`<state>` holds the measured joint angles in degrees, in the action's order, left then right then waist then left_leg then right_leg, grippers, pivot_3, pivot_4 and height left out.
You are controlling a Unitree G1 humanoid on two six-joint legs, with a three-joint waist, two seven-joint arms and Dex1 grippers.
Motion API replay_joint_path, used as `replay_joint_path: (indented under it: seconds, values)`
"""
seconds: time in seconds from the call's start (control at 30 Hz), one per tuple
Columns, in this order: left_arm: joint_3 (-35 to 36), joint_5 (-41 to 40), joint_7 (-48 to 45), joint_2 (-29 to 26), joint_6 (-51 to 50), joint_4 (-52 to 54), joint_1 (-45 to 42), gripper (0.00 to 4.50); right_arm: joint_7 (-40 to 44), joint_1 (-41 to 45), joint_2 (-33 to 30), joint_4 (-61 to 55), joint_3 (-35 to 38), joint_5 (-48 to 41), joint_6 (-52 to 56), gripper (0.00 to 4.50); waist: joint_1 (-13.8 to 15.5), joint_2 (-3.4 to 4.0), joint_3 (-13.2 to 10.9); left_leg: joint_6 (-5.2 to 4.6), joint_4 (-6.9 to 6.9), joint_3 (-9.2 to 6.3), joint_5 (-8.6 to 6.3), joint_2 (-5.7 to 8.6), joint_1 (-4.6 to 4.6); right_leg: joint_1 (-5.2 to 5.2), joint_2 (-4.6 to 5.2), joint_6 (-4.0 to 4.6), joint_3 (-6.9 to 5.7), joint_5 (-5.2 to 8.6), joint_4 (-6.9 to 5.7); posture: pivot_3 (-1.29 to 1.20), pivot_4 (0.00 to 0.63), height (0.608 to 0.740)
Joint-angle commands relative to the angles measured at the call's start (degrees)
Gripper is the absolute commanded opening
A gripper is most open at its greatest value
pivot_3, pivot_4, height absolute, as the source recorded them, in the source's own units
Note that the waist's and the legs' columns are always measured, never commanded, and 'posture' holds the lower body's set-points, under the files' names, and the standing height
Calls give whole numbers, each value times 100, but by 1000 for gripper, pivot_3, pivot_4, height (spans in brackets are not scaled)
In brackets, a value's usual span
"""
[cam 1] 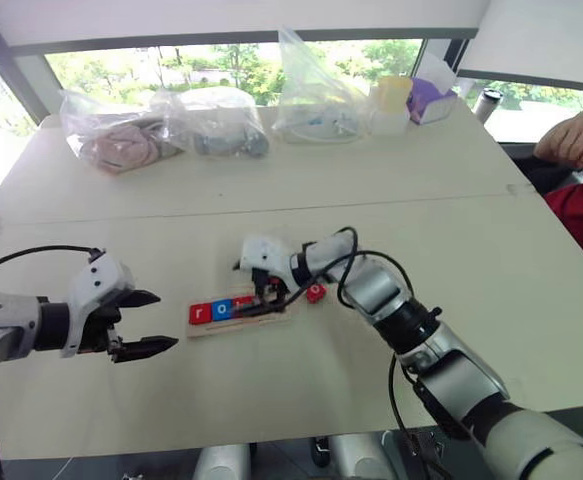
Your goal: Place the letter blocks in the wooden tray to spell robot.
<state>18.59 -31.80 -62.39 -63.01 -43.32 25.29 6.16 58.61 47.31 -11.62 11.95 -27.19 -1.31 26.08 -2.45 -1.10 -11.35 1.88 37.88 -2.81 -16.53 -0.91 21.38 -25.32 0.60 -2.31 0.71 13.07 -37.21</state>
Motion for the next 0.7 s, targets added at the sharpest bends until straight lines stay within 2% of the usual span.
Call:
replay_joint_path:
  seconds: [0.03, 0.1, 0.2, 0.33, 0.5, 0.7]
  values:
    - [-43, 36, 7, 2, 139, -12, -120, 4500, -335, 153, -229, -184, 532, -9, -62, 4446, 7, 0, 0, 0, 0, 0, 0, 1, 0, 0, 1, 0, 0, 0, 0, 0, 150, 740]
    - [-11, -117, 130, 144, 92, 24, -319, 4500, -549, 51, -433, -356, 802, -9, 157, 4446, 17, 1, 0, 0, 0, 0, 0, 3, 2, 0, 4, 8, 0, -5, 3, 0, 150, 740]
    - [153, -852, 351, 464, -431, 289, -759, 4500, -851, -377, -782, -1038, 1219, -143, 857, 4446, 51, -7, 4, 0, 0, -1, 0, 6, 8, 1, 7, 7, 0, -8, 6, 0, 150, 740]
    - [93, -1354, 579, 613, -823, 578, -1101, 4500, -1179, -1396, -1261, -2602, 1618, -274, 2098, 4446, 31, -8, 5, 0, -2, -2, -1, 6, 7, 1, 7, -5, 2, -6, 6, 0, 150, 740]
    - [-280, -1260, 796, 737, -752, 439, -1413, 4500, -1983, -2182, -1089, -4191, 1914, -463, 4027, 4446, -37, -5, 3, 0, -5, 0, -1, 0, -3, -2, -3, -13, 8, 0, -2, 0, 150, 740]
    - [-823, -620, 706, 804, -65, -64, -1712, 4500, -2562, -2582, -695, -4742, 1906, -756, 4910, 4446, -6, -6, 5, 4, -2, -15, 2, -1, -9, 3, -12, 17, 1, 7, -4, 0, 150, 740]
